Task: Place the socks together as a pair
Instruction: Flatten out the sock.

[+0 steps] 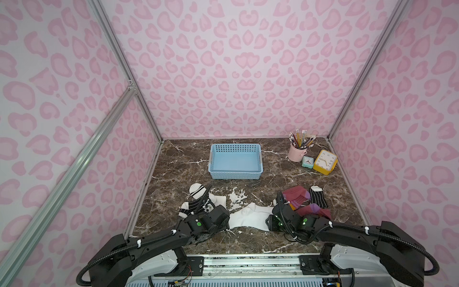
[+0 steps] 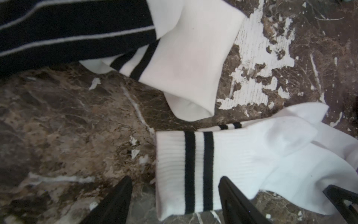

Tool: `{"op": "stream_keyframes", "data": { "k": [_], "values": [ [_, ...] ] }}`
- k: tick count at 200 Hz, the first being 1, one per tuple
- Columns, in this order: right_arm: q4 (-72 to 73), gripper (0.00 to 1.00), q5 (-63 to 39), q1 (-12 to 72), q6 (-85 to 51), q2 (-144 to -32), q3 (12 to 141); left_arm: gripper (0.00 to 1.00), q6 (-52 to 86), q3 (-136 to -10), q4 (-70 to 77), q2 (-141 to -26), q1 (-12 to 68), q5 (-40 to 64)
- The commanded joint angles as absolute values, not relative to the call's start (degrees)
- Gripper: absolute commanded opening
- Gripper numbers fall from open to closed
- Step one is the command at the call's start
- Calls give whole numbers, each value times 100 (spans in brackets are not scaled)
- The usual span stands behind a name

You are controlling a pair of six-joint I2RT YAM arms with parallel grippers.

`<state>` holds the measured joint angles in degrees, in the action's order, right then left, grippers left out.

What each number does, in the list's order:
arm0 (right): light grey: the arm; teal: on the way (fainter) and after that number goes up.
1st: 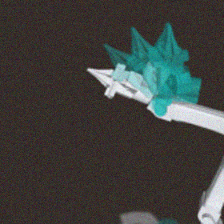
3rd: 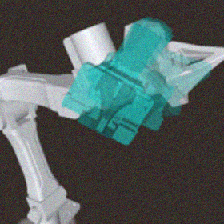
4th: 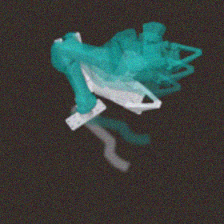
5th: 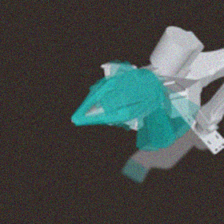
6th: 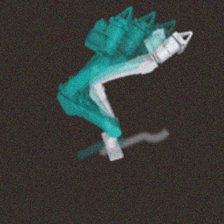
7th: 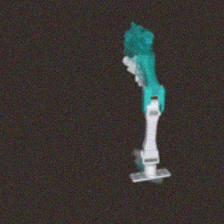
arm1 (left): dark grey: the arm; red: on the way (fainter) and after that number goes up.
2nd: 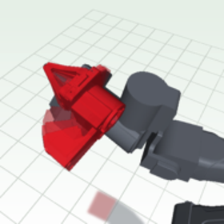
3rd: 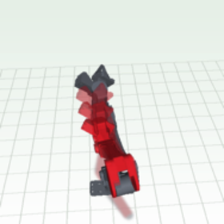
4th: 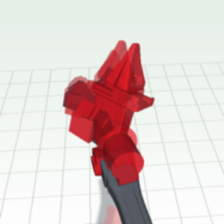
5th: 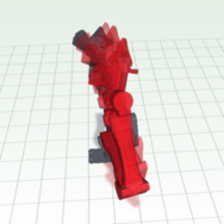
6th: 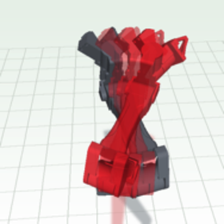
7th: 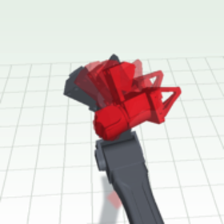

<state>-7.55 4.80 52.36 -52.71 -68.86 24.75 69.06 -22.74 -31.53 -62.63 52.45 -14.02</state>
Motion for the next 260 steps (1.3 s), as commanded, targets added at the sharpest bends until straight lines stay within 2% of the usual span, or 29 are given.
{"op": "stream_keyframes", "data": {
  "k": [1,34,50,74,93,121,136,146,192,260],
  "values": [
    [-731,32,492,5262,-5353,-6893,2629,66,6916,-2243,-2849,-6255,5235,-1402],
    [-949,12,665,5285,-5296,-6696,2805,51,6851,-2218,-2778,-6278,5222,-1463],
    [-1024,3,694,5287,-5257,-6624,2867,47,6842,-2170,-2755,-6345,5208,-1485],
    [-1082,0,708,5286,-5197,-6549,2957,52,6807,-2104,-2654,-6445,5188,-1415],
    [-1090,0,677,5283,-5168,-6514,3025,50,6753,-2121,-2601,-6525,5177,-1436],
    [-1119,0,669,5290,-5126,-6437,3123,37,6681,-2249,-2543,-6647,5162,-1418],
    [-1164,0,693,5304,-5083,-6362,3189,12,6603,-2274,-2427,-6688,5161,-1328],
    [-1201,0,735,5307,-5034,-6308,3236,3,6504,-2294,-2398,-6688,5160,-1258],
    [-1426,0,1283,5263,-4819,-5889,3448,3,6189,-3161,-3427,-6203,5228,-1605],
    [-1320,0,848,4167,-4534,-5146,3048,3,6333,-2892,-2227,-6002,5291,-1185]
  ]
}}
